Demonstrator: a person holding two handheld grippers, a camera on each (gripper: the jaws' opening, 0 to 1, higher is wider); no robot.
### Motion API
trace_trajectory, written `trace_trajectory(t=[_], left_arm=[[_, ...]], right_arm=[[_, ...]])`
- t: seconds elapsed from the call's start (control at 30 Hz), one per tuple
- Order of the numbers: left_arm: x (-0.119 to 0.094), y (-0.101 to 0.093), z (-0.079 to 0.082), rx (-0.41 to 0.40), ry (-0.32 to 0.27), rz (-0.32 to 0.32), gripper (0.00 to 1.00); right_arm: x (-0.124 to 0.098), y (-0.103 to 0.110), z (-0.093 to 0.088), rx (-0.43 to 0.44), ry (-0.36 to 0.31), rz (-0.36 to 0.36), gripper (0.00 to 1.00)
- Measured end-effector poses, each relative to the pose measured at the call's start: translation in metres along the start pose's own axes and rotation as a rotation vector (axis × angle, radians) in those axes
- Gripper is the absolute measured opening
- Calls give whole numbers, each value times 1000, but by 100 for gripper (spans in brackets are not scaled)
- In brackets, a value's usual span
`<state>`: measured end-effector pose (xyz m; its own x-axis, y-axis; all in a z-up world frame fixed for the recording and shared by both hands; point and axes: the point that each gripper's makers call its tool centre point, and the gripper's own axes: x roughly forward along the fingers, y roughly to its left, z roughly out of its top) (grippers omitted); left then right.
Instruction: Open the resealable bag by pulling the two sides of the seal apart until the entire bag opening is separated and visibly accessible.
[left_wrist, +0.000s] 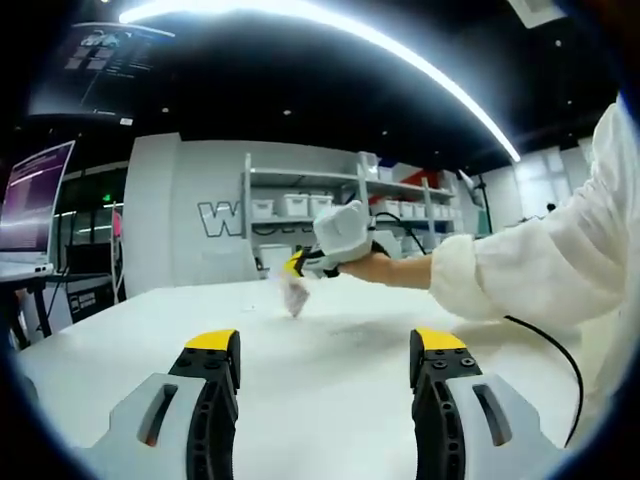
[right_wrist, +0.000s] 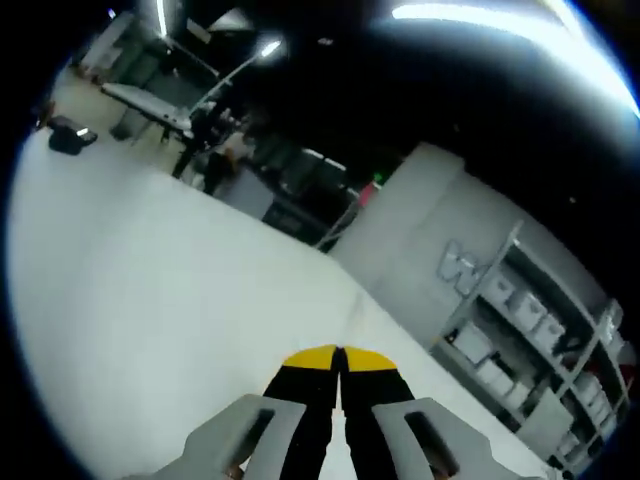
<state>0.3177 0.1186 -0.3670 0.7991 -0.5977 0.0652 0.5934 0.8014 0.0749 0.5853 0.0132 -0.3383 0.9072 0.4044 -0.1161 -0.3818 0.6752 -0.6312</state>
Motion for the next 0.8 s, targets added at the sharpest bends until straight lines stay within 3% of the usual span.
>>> trace_trajectory(t=[0.23,0.53,0.8], left_arm=[[-2,-1,2,1,-5,1,68],[-4,-6,2,1,-6,-1,68],[-6,-9,3,6,-6,-3,68]], right_arm=[[-14,2,11,40,-31,26,0],[-35,-2,25,20,-72,40,0],[-70,5,39,-31,-121,50,0]])
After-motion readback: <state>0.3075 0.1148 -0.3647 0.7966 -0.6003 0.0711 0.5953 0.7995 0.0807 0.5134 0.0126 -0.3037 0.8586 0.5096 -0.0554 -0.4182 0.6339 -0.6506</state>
